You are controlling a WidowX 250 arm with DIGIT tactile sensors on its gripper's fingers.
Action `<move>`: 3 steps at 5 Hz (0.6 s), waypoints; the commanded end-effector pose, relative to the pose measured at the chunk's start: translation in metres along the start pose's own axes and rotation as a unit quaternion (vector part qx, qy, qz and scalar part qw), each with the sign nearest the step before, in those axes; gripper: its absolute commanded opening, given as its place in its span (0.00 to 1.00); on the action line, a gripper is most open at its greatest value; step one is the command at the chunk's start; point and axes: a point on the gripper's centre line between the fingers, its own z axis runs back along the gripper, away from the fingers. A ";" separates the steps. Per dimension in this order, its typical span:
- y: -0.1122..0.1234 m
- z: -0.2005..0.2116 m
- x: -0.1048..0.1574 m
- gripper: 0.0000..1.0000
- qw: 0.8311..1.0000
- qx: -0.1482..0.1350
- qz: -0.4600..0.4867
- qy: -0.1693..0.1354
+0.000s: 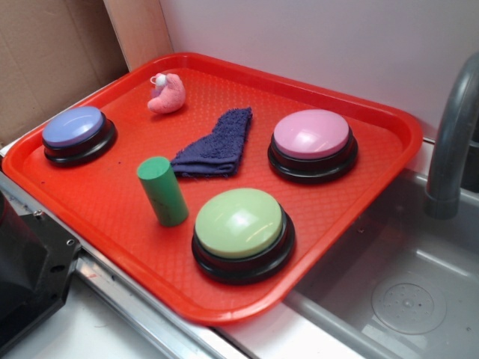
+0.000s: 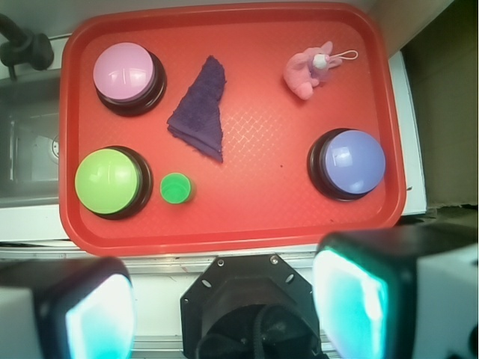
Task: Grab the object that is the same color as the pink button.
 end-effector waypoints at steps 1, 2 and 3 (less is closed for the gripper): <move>0.000 0.000 0.000 1.00 1.000 0.000 0.000 0.000; 0.027 -0.019 0.021 1.00 0.995 0.006 0.102 -0.024; 0.048 -0.040 0.043 1.00 0.975 0.053 0.204 -0.068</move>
